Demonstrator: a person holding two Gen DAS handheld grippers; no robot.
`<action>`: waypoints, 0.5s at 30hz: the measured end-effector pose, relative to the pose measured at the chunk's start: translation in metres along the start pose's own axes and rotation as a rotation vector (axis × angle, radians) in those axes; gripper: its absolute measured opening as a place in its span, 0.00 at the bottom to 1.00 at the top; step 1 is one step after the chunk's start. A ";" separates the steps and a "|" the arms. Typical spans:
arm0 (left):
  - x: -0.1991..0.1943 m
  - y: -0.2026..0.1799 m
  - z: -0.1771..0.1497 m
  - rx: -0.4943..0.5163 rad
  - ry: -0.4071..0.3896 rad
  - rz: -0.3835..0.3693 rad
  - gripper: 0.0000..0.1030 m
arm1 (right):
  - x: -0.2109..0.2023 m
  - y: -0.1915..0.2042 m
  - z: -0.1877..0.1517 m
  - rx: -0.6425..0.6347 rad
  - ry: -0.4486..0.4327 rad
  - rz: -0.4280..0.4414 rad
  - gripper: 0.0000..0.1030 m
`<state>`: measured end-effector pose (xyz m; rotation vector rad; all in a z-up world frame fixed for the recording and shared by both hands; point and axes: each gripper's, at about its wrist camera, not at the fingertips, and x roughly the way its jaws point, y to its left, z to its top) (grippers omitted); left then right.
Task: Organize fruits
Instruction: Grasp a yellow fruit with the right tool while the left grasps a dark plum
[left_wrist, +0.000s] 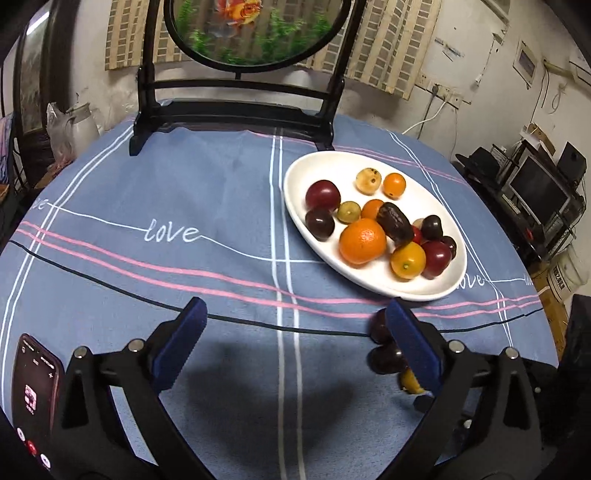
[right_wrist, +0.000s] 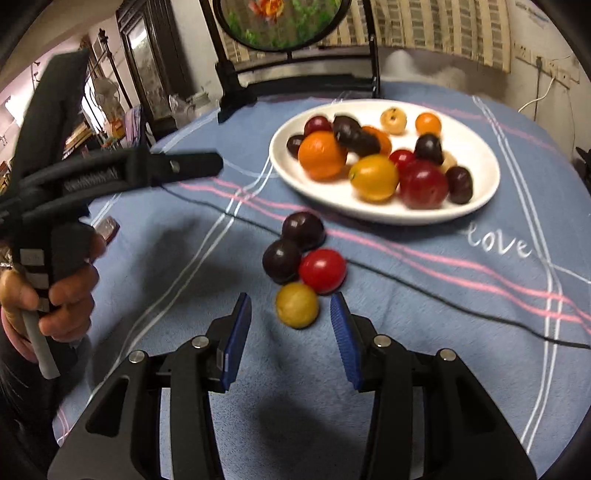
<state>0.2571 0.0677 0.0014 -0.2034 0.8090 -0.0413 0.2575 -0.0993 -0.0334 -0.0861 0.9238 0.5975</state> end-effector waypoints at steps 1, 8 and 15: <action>-0.001 0.000 0.000 0.002 -0.005 0.006 0.96 | 0.001 0.001 0.000 0.001 0.001 -0.004 0.43; -0.005 -0.003 0.000 0.018 -0.023 0.012 0.96 | 0.011 0.006 0.000 -0.021 0.020 -0.032 0.36; -0.005 -0.003 0.000 0.018 -0.020 0.013 0.96 | 0.017 0.008 0.001 -0.041 0.026 -0.072 0.26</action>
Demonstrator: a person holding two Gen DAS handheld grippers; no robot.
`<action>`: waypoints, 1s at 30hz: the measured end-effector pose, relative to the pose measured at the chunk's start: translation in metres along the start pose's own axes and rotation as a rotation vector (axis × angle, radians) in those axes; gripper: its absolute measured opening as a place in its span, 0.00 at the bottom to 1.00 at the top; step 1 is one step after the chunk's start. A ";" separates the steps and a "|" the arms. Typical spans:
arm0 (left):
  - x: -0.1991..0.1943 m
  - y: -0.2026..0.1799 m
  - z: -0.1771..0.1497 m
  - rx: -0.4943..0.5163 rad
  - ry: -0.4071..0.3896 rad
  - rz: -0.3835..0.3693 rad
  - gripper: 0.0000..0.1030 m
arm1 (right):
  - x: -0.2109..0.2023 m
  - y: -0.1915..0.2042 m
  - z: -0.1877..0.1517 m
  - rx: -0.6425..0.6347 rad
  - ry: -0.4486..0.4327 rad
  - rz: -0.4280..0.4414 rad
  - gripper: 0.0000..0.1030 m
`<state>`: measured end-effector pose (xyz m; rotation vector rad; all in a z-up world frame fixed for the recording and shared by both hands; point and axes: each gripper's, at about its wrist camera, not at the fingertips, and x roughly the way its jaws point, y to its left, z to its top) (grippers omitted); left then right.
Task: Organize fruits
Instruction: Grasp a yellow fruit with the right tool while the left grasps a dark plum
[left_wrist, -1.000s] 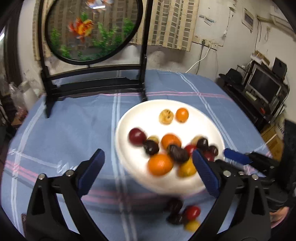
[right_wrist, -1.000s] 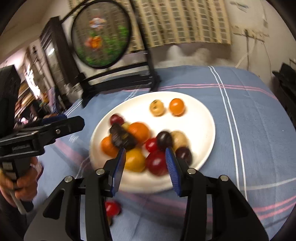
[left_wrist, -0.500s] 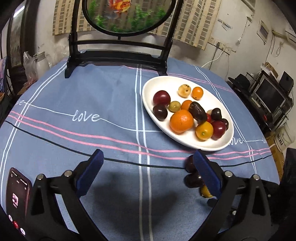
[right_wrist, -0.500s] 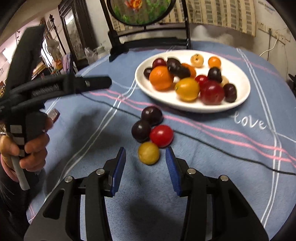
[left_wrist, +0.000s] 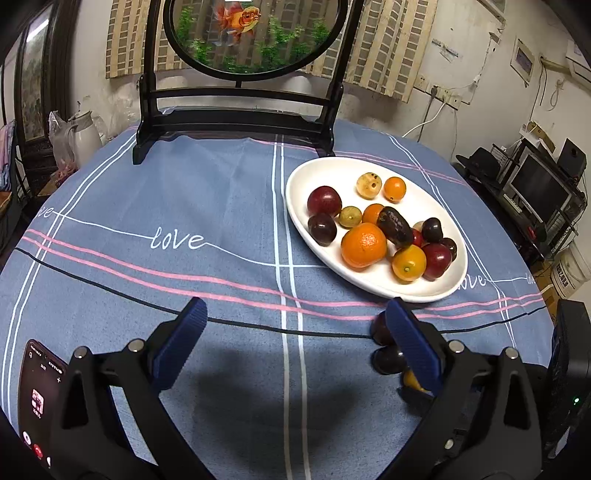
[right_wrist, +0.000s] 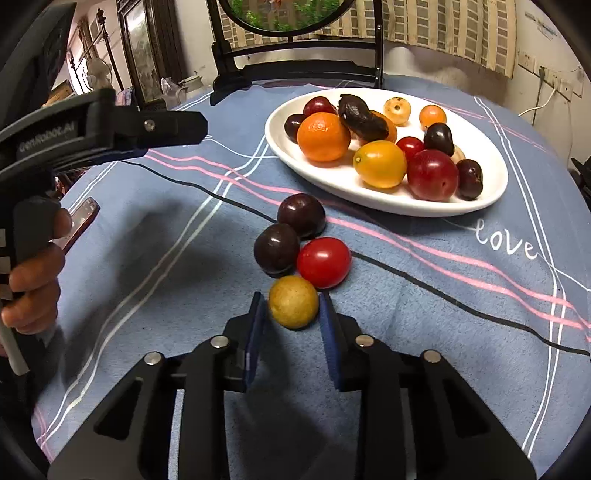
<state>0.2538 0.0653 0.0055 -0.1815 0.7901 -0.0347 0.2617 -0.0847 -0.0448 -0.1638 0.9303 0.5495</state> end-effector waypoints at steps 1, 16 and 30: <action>0.000 0.000 0.000 0.002 0.000 0.005 0.96 | -0.002 -0.001 0.000 0.006 0.003 0.007 0.26; 0.024 -0.036 -0.027 0.197 0.135 -0.139 0.65 | -0.041 -0.054 -0.004 0.176 -0.096 0.039 0.26; 0.034 -0.070 -0.047 0.343 0.168 -0.210 0.39 | -0.041 -0.053 -0.003 0.171 -0.091 0.050 0.26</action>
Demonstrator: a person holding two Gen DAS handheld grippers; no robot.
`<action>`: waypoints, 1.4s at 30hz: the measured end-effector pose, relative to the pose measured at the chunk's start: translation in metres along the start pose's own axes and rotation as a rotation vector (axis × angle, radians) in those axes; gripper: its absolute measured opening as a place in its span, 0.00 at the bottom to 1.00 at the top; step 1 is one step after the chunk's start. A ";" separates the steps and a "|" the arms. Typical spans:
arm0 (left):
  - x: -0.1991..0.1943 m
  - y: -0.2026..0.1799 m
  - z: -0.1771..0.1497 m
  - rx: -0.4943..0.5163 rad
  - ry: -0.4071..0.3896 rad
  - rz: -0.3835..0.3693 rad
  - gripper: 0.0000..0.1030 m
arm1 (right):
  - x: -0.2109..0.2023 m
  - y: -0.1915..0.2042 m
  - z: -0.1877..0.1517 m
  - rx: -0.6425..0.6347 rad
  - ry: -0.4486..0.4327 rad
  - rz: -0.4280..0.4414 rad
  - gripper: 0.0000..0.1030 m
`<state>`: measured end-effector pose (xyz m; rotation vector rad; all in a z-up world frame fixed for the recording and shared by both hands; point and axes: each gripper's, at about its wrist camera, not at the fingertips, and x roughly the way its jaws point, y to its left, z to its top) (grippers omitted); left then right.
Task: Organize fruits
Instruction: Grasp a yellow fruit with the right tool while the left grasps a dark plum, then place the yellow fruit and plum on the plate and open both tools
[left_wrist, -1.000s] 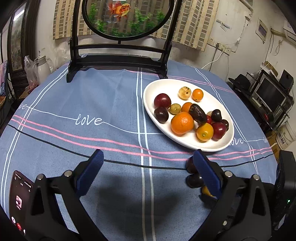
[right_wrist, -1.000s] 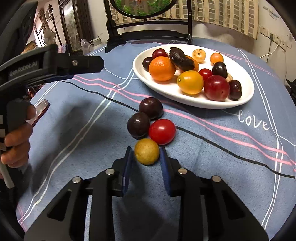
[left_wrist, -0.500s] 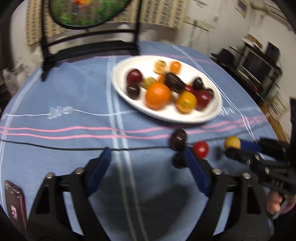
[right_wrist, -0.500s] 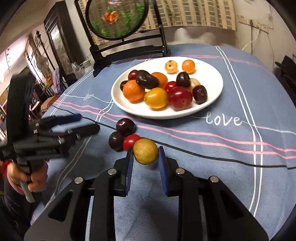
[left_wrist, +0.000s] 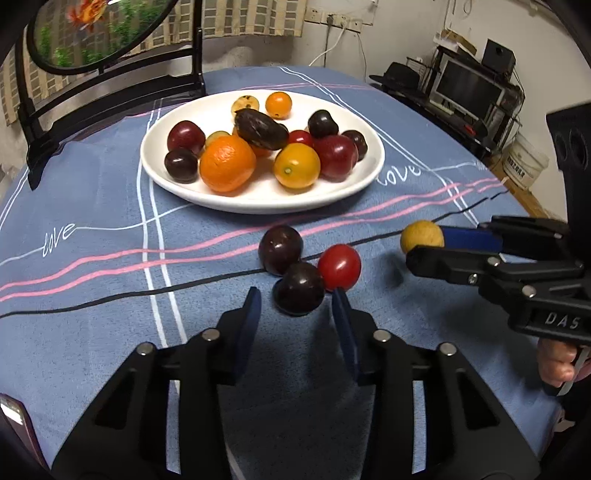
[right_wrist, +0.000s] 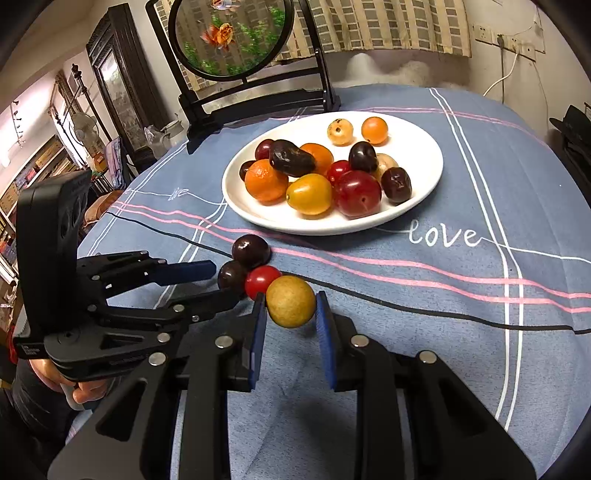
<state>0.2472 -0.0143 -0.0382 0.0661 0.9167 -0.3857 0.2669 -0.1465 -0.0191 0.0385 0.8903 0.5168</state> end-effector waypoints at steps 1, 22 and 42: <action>0.001 -0.002 0.000 0.010 -0.003 0.003 0.39 | 0.000 0.000 0.000 0.000 0.001 0.001 0.26; 0.015 -0.005 0.002 0.038 0.008 0.027 0.32 | 0.001 0.001 -0.001 -0.010 0.003 -0.009 0.26; -0.006 -0.002 0.001 -0.016 -0.031 -0.019 0.31 | 0.002 0.009 -0.005 -0.037 0.001 -0.022 0.26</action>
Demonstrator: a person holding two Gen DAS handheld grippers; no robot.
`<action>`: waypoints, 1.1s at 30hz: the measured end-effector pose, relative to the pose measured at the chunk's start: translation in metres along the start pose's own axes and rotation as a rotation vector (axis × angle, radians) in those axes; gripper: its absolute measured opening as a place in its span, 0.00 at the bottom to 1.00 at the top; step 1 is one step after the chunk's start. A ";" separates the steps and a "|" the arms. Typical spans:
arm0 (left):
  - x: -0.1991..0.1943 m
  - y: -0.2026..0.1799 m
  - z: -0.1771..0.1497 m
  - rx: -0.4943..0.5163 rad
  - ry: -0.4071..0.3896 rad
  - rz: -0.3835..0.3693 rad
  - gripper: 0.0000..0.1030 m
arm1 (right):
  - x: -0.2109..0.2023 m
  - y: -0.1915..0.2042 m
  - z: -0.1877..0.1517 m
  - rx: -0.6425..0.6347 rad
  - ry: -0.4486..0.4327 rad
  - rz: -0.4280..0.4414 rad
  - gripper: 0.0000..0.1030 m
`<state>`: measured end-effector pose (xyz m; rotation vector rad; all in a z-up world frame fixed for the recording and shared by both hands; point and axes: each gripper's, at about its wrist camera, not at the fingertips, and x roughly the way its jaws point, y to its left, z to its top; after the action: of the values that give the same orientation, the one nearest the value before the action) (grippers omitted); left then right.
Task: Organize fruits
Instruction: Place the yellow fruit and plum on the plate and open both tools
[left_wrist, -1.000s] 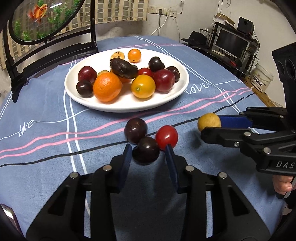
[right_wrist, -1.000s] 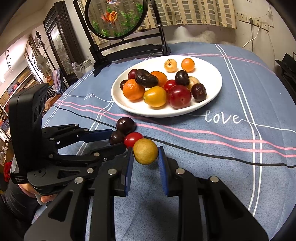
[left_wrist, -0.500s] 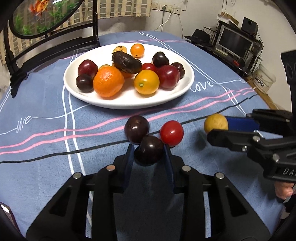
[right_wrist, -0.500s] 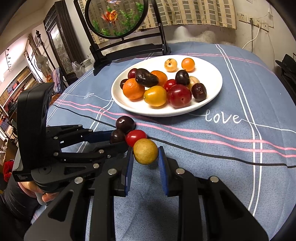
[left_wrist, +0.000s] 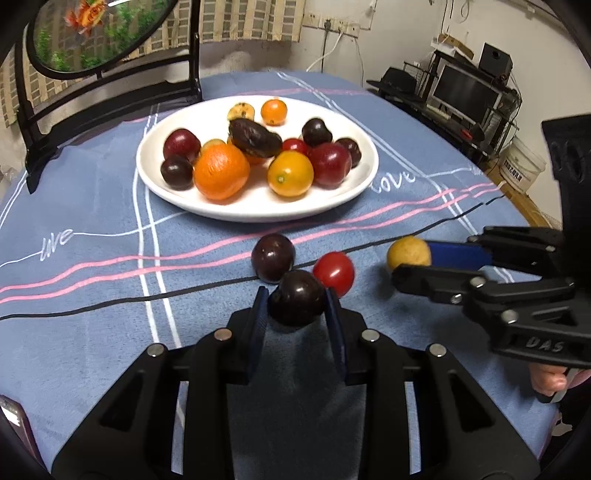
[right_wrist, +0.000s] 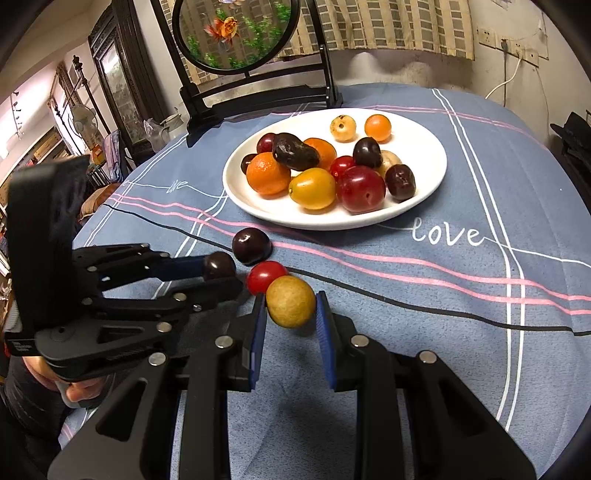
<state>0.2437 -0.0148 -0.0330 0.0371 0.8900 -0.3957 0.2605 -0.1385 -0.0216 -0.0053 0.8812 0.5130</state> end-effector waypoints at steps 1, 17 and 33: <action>-0.004 -0.001 0.000 -0.007 -0.008 -0.006 0.31 | 0.000 0.002 0.000 -0.005 -0.002 0.003 0.26; -0.033 0.021 0.078 -0.073 -0.133 0.027 0.30 | -0.003 -0.023 0.067 0.048 -0.193 -0.068 0.26; 0.043 0.065 0.142 -0.153 -0.066 0.189 0.30 | 0.048 -0.056 0.113 0.076 -0.164 -0.094 0.26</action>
<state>0.3972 0.0045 0.0155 -0.0327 0.8409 -0.1511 0.3927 -0.1434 0.0046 0.0636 0.7355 0.3858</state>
